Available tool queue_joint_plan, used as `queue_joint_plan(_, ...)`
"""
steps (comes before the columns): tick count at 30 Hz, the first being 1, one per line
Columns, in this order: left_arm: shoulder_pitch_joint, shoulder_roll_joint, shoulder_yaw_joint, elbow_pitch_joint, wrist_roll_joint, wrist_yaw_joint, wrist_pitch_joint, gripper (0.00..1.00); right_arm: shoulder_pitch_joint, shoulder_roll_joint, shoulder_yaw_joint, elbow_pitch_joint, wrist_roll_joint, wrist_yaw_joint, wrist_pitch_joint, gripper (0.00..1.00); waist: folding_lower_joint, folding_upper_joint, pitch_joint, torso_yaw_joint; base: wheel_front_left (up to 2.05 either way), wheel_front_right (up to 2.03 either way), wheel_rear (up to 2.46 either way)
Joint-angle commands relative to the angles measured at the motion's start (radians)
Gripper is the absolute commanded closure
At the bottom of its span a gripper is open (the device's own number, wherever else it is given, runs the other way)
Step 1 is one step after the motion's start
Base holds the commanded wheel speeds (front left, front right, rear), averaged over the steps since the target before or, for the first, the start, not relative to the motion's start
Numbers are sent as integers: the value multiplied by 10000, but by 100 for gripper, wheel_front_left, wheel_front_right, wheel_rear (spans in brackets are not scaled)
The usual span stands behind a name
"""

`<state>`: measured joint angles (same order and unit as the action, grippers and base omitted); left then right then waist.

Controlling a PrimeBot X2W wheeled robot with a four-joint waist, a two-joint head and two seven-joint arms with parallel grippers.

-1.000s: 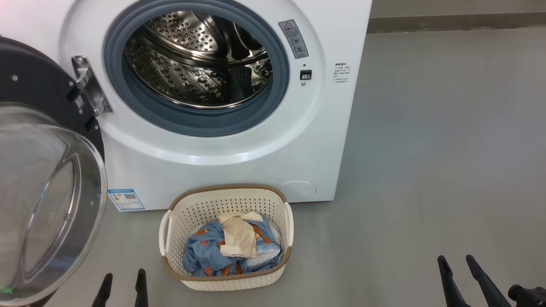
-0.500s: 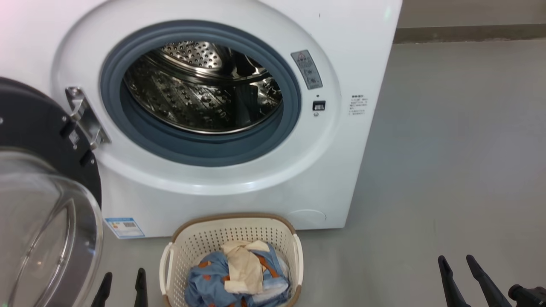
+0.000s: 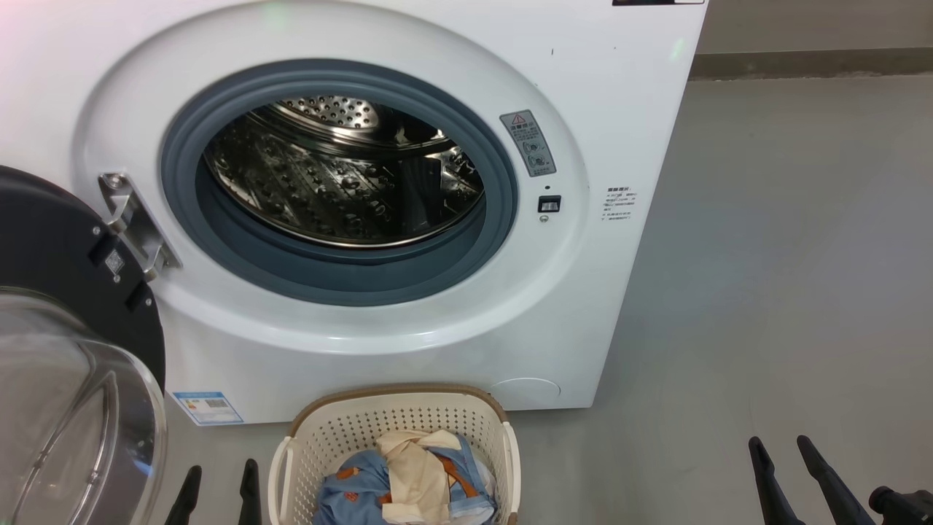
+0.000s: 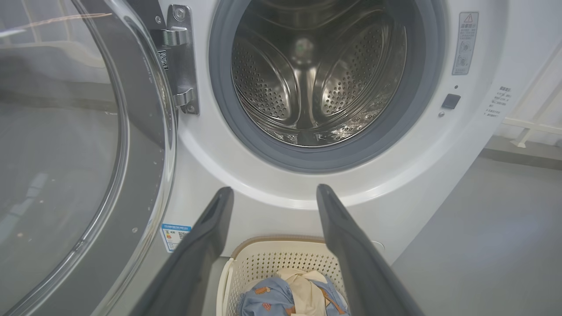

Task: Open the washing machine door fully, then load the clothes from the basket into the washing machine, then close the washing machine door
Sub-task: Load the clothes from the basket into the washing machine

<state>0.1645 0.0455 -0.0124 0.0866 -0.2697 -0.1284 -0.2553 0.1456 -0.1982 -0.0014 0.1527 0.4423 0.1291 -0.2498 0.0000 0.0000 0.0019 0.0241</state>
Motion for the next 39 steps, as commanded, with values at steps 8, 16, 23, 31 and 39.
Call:
queue_joint_plan(8, -189, 47, 258, -225, -143, -23, -65, 0, -107, -243, 243, -219, 18, 16, -120, 0, 0, 0, 0, -3, 0, 0, 0)
queue_joint_plan(16, -155, 47, 197, -203, -248, -23, -65, 0, -129, -240, 270, -184, 32, 16, -120, 0, 0, 0, -8, -30, 0, 0, 0)
queue_joint_plan(23, -113, 47, 178, -186, -270, -23, -65, 0, -137, -220, 284, -191, 23, 16, -120, 0, 0, 0, 29, -96, 0, 0, 0)
queue_joint_plan(31, -94, 47, 11, -77, -321, -23, -65, 0, -171, -162, 328, -224, 4, 16, -120, 0, 0, 0, 183, -331, 0, 0, 0)
queue_joint_plan(39, -458, 230, -376, 466, -386, -23, -65, 0, -425, 26, 364, -271, -11, 16, -120, 0, 0, 0, 885, -706, 0, 0, 0)
